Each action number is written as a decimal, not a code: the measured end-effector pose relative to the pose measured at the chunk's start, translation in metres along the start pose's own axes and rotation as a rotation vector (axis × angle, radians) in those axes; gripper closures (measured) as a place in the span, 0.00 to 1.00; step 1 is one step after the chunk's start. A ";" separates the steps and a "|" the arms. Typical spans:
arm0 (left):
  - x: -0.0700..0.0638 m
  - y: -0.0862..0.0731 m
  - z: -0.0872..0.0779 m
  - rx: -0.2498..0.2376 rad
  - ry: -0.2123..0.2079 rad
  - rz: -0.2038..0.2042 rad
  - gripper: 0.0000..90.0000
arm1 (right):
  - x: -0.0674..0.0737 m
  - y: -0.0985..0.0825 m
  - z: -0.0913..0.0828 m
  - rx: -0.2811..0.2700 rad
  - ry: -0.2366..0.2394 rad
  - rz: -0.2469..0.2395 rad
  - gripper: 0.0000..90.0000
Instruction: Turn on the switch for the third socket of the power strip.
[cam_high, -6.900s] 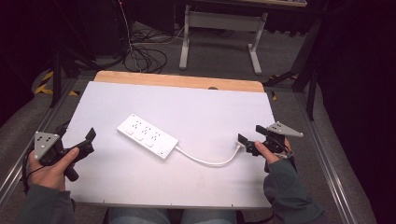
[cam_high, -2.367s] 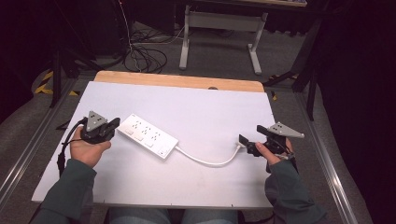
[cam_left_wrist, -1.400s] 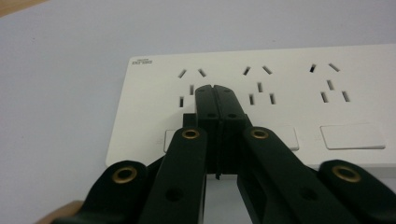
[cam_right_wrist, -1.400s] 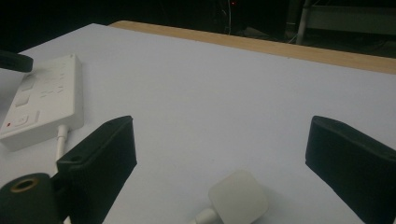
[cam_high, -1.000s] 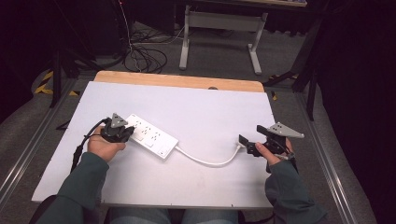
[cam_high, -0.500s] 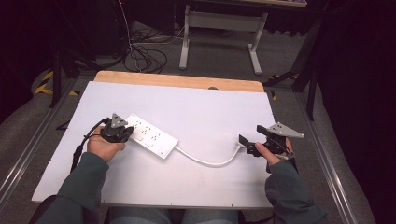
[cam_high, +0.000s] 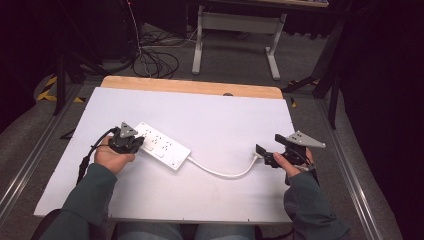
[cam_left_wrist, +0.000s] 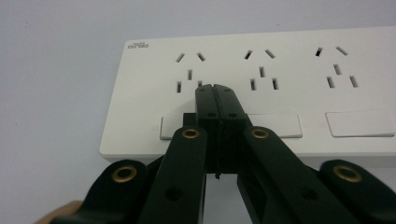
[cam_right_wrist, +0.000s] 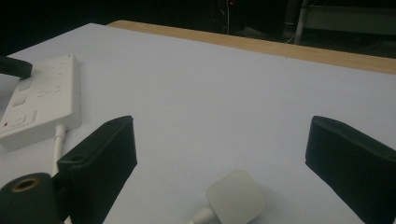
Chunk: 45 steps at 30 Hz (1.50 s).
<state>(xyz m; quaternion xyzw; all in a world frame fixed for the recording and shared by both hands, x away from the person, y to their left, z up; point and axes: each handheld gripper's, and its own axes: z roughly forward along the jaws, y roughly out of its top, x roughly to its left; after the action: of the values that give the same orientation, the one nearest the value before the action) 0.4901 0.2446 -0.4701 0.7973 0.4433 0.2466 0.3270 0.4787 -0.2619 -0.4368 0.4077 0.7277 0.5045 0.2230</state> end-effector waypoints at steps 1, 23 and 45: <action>0.000 0.000 0.000 0.000 0.000 0.000 1.00 | 0.000 0.000 0.000 0.000 0.000 -0.001 0.10; 0.023 -0.004 -0.044 -0.257 0.027 -0.212 1.00 | 0.002 0.002 0.004 0.000 0.001 -0.006 0.10; 0.026 -0.008 -0.080 -0.460 0.078 -0.257 0.89 | 0.001 0.001 0.004 0.004 0.001 -0.002 0.10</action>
<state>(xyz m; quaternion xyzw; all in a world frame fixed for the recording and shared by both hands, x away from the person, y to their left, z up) 0.4439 0.2945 -0.4205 0.6289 0.4856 0.3279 0.5110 0.4815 -0.2591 -0.4369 0.4070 0.7294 0.5029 0.2223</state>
